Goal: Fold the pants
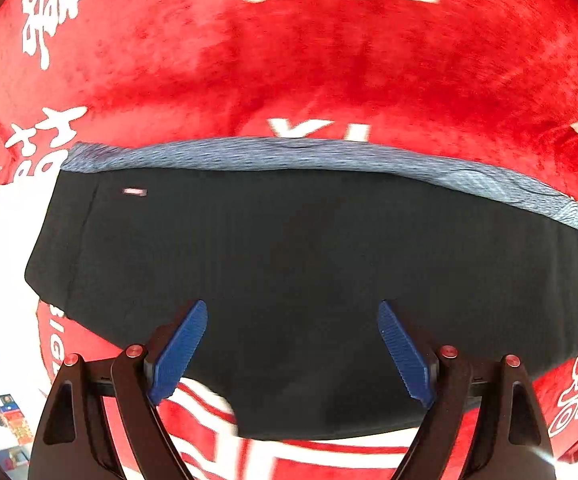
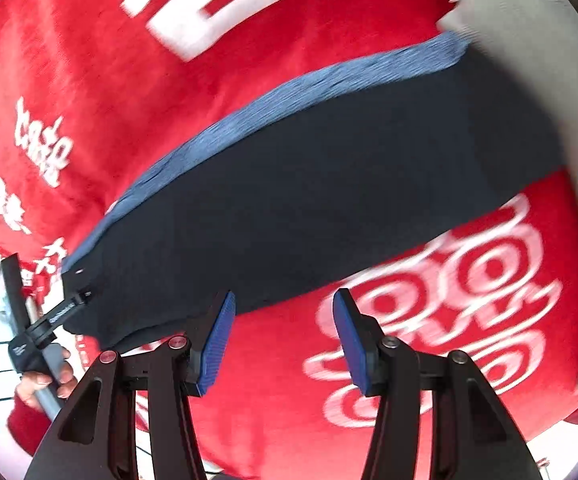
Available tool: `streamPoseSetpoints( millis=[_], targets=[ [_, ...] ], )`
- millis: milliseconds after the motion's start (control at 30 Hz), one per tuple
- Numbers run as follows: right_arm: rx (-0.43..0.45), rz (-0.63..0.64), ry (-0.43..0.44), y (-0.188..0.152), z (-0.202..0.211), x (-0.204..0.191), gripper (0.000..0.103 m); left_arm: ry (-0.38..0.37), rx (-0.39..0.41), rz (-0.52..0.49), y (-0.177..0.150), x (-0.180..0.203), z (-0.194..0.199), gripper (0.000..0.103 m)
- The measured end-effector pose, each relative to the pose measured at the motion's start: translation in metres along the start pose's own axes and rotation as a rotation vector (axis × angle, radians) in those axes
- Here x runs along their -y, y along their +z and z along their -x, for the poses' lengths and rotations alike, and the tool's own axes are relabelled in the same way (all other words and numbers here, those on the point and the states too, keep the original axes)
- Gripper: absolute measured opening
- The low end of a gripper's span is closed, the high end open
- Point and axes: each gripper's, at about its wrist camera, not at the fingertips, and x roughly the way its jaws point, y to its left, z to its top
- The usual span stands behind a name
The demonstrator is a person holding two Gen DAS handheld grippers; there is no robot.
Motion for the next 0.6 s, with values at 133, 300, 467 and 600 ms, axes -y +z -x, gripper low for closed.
streamPoseSetpoints(
  millis=[133,300,467,600],
  targets=[
    [-0.024,-0.011,0.071,-0.028,-0.025,-0.05,0.055,-0.017,0.0,0.015,0.0,-0.04,-0.003,0.088],
    [-0.092,-0.005,0.191,-0.051,-0.074,-0.115,0.055,-0.019,-0.003,0.053,0.003,-0.102,-0.017,0.088],
    [-0.165,-0.005,0.272,-0.071,-0.128,-0.163,0.055,-0.002,0.015,0.006,0.005,-0.126,-0.023,0.088],
    [-0.181,-0.016,0.319,-0.077,-0.153,-0.182,0.055,-0.028,0.015,-0.034,0.006,-0.129,-0.029,0.088]
  ],
)
